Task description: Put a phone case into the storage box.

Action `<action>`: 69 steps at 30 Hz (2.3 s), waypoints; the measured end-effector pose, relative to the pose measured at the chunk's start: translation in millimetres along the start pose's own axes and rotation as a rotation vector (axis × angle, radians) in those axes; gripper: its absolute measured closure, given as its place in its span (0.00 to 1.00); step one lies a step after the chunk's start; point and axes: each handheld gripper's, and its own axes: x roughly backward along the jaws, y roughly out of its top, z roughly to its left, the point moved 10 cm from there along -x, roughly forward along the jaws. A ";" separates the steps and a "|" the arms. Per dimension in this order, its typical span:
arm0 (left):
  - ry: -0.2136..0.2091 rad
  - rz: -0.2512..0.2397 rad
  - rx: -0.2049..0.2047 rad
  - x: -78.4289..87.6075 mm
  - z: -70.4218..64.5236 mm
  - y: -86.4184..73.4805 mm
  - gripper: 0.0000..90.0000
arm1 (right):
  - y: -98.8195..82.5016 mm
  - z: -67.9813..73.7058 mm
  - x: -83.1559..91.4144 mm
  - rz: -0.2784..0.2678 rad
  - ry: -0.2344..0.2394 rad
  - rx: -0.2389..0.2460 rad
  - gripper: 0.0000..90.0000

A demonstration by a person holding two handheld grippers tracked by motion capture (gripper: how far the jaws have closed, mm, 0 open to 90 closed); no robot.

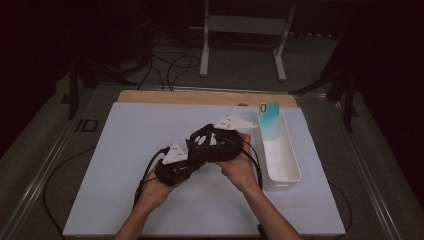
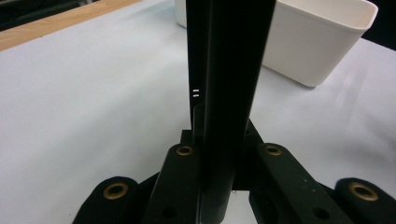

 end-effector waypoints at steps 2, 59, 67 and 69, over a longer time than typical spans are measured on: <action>-0.008 -0.001 -0.002 0.6 -0.2 0.0 0.92 | -0.2 0.0 0.3 0.002 -0.005 0.004 0.15; 0.394 -0.167 0.066 87.0 81.3 -65.4 0.00 | -4.4 -20.1 2.4 0.006 -0.060 -0.010 0.15; 0.426 -0.168 0.073 91.7 88.6 -74.6 0.00 | -3.2 -24.1 1.1 0.006 -0.070 -0.016 0.15; 0.424 -0.169 0.068 91.0 88.0 -75.5 0.00 | -2.7 -25.3 0.9 0.009 -0.074 -0.012 0.15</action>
